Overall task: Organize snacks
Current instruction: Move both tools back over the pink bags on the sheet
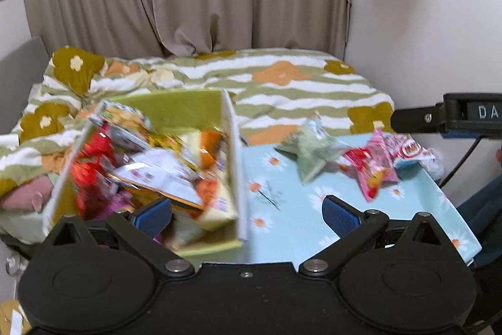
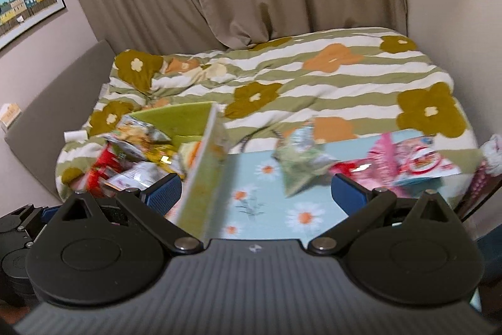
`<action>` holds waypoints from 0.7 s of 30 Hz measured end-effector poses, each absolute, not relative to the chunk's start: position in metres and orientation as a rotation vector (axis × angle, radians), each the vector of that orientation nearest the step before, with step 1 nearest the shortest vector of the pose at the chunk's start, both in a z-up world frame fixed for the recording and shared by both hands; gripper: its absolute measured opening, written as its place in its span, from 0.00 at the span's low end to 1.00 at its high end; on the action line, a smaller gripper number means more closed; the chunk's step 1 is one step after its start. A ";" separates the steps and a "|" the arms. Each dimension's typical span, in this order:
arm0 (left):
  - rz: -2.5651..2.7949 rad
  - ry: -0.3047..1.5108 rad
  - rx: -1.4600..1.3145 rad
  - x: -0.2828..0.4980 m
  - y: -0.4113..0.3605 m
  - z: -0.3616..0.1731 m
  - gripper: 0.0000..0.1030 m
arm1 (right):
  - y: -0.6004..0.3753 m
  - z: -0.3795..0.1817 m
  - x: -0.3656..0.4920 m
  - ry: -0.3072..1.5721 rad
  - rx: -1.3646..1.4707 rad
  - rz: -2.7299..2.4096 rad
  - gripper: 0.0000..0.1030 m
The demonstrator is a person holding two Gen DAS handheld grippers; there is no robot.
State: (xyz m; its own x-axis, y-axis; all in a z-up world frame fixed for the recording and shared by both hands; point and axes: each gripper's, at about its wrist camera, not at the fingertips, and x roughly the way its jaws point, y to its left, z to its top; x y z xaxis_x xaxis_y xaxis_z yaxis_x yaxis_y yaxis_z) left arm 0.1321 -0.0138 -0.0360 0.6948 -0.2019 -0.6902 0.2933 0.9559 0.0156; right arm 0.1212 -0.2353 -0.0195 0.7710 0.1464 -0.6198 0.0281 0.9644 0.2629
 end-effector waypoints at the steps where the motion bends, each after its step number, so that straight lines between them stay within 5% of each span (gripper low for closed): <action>1: -0.270 0.766 0.128 0.130 -0.023 -0.039 1.00 | -0.242 -0.022 0.120 0.692 0.255 0.066 1.00; 21: -0.115 1.129 -0.044 0.124 -0.123 -0.156 1.00 | -0.337 -0.111 0.156 0.773 0.086 0.128 1.00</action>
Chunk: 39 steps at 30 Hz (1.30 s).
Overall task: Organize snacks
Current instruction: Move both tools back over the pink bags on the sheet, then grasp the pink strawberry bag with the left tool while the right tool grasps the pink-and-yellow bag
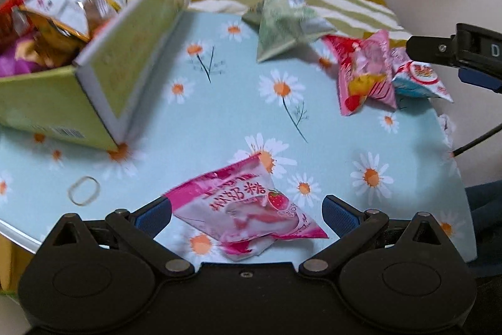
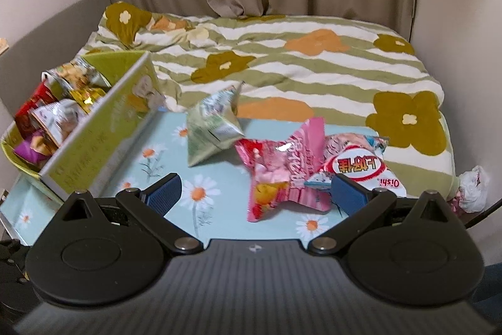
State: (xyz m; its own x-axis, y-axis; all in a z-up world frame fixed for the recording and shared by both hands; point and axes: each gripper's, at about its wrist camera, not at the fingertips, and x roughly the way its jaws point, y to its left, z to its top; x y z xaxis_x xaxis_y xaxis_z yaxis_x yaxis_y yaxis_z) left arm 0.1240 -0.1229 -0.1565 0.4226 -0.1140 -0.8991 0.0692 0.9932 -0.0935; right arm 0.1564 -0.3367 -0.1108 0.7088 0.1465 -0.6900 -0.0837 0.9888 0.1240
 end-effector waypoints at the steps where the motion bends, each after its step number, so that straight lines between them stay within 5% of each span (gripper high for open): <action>1: -0.106 1.136 -0.052 0.127 -0.125 -0.161 1.00 | -0.338 -0.114 0.159 0.777 0.089 0.132 1.00; 11: -0.045 1.182 -0.061 0.145 -0.130 -0.202 0.97 | -0.336 -0.144 0.194 0.793 0.021 0.160 1.00; 21: -0.061 1.146 0.060 0.149 -0.135 -0.209 0.73 | -0.331 -0.165 0.227 0.814 -0.034 0.155 1.00; 39: -0.108 1.122 0.078 0.182 -0.132 -0.210 0.71 | -0.317 -0.200 0.259 0.879 -0.072 0.125 1.00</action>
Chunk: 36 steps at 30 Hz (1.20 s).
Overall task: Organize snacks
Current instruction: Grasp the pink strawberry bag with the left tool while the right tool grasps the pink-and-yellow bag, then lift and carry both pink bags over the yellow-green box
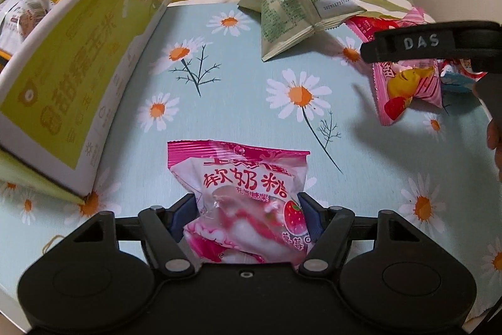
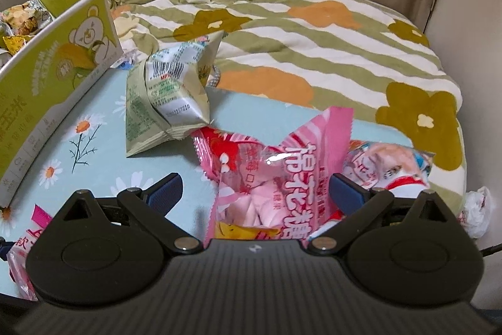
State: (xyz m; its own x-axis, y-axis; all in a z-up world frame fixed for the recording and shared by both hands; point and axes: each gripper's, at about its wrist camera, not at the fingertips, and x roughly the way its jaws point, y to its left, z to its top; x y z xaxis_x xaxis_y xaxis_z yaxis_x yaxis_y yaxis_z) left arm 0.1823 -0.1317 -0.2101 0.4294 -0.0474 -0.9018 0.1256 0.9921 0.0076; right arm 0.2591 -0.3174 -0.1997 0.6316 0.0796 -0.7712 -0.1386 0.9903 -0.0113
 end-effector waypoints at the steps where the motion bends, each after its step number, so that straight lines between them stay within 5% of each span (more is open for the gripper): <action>1: -0.111 1.122 0.080 0.184 -0.132 -0.210 0.71 | -0.316 -0.201 0.259 0.878 -0.080 0.121 1.00; 9: -0.128 1.121 0.087 0.191 -0.128 -0.209 0.71 | -0.303 -0.214 0.268 0.891 -0.155 0.083 1.00; 11: -0.131 1.120 0.091 0.192 -0.128 -0.209 0.71 | -0.301 -0.219 0.271 0.912 -0.151 0.091 0.86; 36: -0.127 1.055 0.086 0.171 -0.122 -0.190 0.49 | -0.300 -0.193 0.217 0.939 -0.012 0.103 0.82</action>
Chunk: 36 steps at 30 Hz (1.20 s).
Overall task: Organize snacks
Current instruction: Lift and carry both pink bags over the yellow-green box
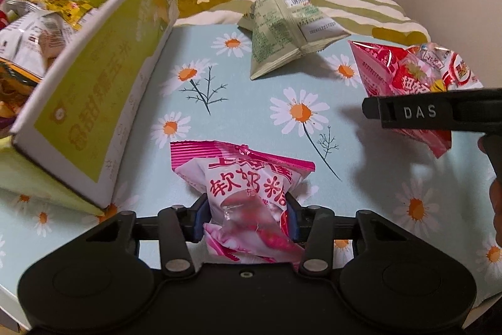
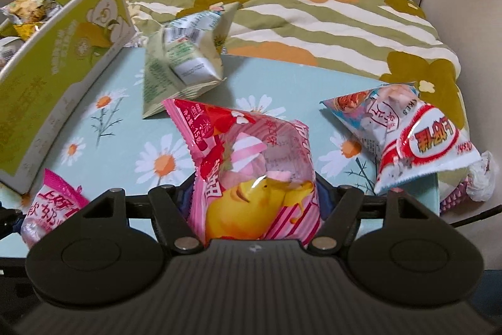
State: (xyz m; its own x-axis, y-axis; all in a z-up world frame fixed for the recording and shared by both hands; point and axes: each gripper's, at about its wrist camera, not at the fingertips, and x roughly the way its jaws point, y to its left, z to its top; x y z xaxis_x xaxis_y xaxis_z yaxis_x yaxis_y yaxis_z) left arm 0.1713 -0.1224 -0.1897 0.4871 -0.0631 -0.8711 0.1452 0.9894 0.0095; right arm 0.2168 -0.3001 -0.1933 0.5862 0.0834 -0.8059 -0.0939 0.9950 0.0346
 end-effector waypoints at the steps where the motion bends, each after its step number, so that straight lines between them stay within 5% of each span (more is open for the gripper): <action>1: -0.125 1.047 0.083 0.169 -0.122 -0.187 0.49 | -0.300 -0.191 0.213 0.934 -0.012 0.105 0.82; 21: -0.011 0.710 0.027 0.140 -0.050 -0.031 0.49 | -0.256 -0.059 0.172 0.716 0.025 0.229 0.82; 31: -0.037 0.695 0.033 0.189 0.024 -0.016 0.51 | -0.171 -0.017 0.201 0.656 0.069 0.252 0.82; 34: -0.076 0.722 -0.005 0.200 0.043 -0.026 0.71 | -0.147 -0.014 0.211 0.661 0.068 0.244 0.82; 35: -0.092 0.727 -0.007 0.202 0.046 -0.029 0.96 | -0.140 -0.014 0.214 0.663 0.067 0.237 0.82; 36: -0.108 0.724 -0.004 0.203 0.050 -0.032 1.00 | -0.133 -0.015 0.218 0.665 0.069 0.230 0.82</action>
State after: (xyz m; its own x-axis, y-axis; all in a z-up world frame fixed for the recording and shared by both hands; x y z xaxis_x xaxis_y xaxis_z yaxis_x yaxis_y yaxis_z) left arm 0.2027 0.0502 -0.0315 0.7437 -0.1000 -0.6610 0.0970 0.9944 -0.0413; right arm 0.2175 -0.1325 -0.0152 0.7624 0.2329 -0.6038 -0.1891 0.9724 0.1364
